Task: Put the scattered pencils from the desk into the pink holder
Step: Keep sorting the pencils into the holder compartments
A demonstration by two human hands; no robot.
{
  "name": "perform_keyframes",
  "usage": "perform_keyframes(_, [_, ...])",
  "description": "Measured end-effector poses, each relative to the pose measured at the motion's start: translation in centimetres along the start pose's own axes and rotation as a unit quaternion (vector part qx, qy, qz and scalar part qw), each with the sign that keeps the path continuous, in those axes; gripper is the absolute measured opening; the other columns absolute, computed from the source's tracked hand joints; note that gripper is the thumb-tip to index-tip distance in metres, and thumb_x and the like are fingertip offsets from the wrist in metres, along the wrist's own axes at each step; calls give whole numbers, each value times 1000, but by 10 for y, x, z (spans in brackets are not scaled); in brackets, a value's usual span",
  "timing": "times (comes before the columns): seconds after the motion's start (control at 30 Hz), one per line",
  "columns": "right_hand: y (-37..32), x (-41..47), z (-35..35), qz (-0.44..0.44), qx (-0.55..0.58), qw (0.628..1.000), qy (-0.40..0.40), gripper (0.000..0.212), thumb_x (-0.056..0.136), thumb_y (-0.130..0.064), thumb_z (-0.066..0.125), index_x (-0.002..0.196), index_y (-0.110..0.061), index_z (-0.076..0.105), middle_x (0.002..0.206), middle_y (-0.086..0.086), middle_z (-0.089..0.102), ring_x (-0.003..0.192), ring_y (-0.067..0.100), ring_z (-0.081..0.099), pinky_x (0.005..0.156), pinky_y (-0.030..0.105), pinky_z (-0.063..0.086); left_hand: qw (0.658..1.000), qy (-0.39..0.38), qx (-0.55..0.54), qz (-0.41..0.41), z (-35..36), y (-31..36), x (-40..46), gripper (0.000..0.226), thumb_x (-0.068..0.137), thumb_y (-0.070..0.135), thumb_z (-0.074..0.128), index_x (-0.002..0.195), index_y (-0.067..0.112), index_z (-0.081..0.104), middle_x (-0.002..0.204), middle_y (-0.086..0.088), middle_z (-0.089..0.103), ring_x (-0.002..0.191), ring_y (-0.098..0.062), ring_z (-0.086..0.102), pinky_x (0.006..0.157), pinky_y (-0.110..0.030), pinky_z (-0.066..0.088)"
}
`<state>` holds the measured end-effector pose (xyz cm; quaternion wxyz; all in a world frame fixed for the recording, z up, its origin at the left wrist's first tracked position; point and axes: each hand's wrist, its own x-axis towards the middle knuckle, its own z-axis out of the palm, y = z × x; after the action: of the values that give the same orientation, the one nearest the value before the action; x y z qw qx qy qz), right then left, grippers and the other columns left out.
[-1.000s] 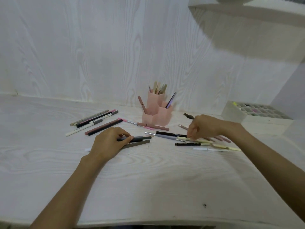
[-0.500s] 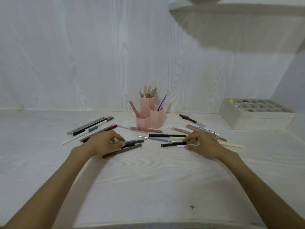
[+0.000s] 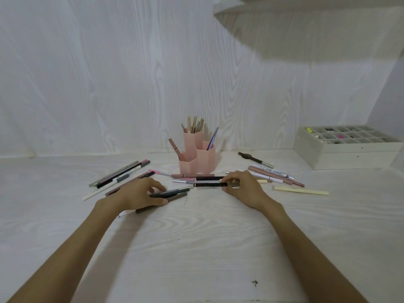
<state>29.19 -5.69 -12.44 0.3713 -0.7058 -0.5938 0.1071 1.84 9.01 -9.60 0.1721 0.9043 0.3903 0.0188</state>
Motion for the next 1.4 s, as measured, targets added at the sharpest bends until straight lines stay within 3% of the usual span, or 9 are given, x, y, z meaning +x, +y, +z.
perform_keyframes(0.27, [-1,-3,9,-67,-41,992,97,17,79,-17,73,96,-21,74,96,0,66,94,18,53,82,33,44,999,28,-34,-24,5,8,7,32,78,44,72,106,36,59,114,13,61,103,-8,58,93,-32,47])
perform_keyframes(0.47, [-1,-6,10,-64,-30,989,129,20,82,-20,70,102,-21,72,92,0,70,90,17,56,79,31,45,996,64,35,-58,5,8,4,60,73,66,64,122,31,59,120,11,59,106,-9,57,85,-29,47])
perform_keyframes(0.7, [-12,2,-3,6,154,976,157,19,91,-18,59,109,-20,66,89,-5,71,81,-8,61,73,7,44,995,64,65,-36,3,-5,-6,55,76,65,60,121,34,59,127,13,56,114,-10,52,85,-28,46])
perform_keyframes(0.83, [-35,17,-26,27,261,935,238,14,81,-14,71,89,-21,62,78,4,71,70,8,67,64,16,53,995,79,53,-37,4,-9,-7,51,74,62,64,118,37,60,122,13,57,110,-11,54,80,-27,44])
perform_keyframes(0.97, [-57,46,-42,18,189,950,247,6,81,-24,71,82,-22,66,77,-3,71,73,10,68,69,27,55,996,54,-10,-65,3,-11,0,51,70,56,72,114,33,62,115,6,63,104,-13,57,87,-30,49])
perform_keyframes(1.1, [-67,81,-34,36,-2,989,145,7,92,-27,55,92,-21,55,85,-2,64,79,17,59,66,31,45,994,29,-71,-79,2,-12,6,60,70,50,77,122,25,59,126,3,58,114,-16,53,96,-31,44])
perform_keyframes(1.2, [-70,103,-20,49,-120,989,78,8,96,-21,42,102,-16,41,81,1,63,79,23,58,75,35,39,997,14,-45,-64,-1,-12,7,63,79,58,63,131,23,54,136,4,52,122,-18,51,104,-34,41])
perform_keyframes(1.3, [-73,115,-6,58,-168,981,75,23,93,-14,43,115,-7,38,84,4,67,86,27,60,77,35,33,999,26,19,-17,-2,-13,3,41,93,47,49,128,27,57,135,5,55,118,-19,54,98,-35,45])
perform_keyframes(1.4, [-75,115,9,62,-145,976,147,27,90,-11,51,115,-5,42,72,0,58,81,29,61,71,35,38,995,57,81,-4,-3,-15,-2,32,95,34,46,125,35,58,129,9,58,116,-17,54,82,-28,46])
